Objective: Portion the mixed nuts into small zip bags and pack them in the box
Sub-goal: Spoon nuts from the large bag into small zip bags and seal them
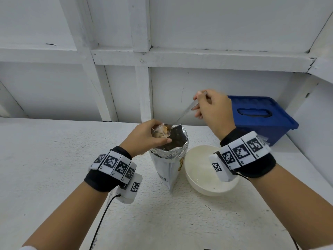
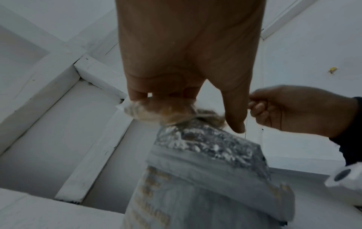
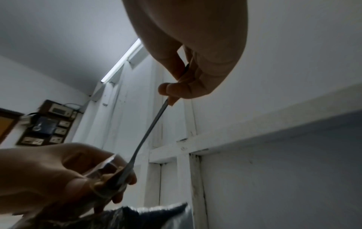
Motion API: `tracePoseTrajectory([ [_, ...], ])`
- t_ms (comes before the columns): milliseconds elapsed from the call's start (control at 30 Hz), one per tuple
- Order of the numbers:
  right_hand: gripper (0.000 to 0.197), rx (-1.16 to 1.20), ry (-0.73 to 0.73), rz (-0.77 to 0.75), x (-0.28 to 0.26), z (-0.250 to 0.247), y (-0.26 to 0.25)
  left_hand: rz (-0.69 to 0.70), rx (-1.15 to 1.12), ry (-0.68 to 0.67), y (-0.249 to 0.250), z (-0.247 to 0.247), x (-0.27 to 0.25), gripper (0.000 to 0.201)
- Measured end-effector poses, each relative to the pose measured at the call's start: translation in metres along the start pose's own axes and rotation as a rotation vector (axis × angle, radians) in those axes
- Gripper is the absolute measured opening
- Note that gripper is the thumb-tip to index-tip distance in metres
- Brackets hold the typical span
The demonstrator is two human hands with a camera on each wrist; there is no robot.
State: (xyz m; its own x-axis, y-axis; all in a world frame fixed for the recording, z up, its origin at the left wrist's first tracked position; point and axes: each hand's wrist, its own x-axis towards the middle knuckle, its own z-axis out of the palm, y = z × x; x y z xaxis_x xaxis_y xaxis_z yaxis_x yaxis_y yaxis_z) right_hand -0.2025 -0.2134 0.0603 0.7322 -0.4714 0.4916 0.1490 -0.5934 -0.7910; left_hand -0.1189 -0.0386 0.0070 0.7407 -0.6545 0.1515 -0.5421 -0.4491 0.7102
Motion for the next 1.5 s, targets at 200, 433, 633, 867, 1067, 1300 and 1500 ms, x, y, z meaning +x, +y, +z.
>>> tracePoseTrajectory([
  [200, 0.025, -0.055, 0.087, -0.351, 0.007, 0.002, -0.028, -0.048, -0.198, 0.155, -0.014, 0.001, -0.007, 0.045],
  [433, 0.020, -0.100, 0.089, -0.294, -0.002, -0.009, -0.001, -0.084, -0.259, 0.199, -0.022, -0.005, -0.013, 0.037],
  [633, 0.018, -0.260, -0.240, -0.271, -0.023, 0.021, 0.037, -0.093, -0.288, 0.126, -0.024, 0.000, -0.012, 0.038],
  [867, 0.021, -0.369, -0.405, -0.267, -0.028, 0.043, 0.059, -0.108, -0.294, 0.094, -0.029, 0.000, -0.008, 0.038],
  [1067, 0.025, -0.386, -0.410, -0.157, -0.026, 0.047, 0.058, -0.097, -0.239, 0.091, -0.032, 0.000, -0.006, 0.038],
  [1300, 0.026, -0.324, -0.370, -0.028, -0.023, 0.047, 0.055, -0.102, -0.257, 0.068, -0.032, 0.001, -0.007, 0.040],
  [1500, 0.027, -0.267, -0.314, 0.050, -0.020, 0.044, 0.056, -0.089, -0.239, 0.070, -0.033, 0.000, -0.008, 0.041],
])
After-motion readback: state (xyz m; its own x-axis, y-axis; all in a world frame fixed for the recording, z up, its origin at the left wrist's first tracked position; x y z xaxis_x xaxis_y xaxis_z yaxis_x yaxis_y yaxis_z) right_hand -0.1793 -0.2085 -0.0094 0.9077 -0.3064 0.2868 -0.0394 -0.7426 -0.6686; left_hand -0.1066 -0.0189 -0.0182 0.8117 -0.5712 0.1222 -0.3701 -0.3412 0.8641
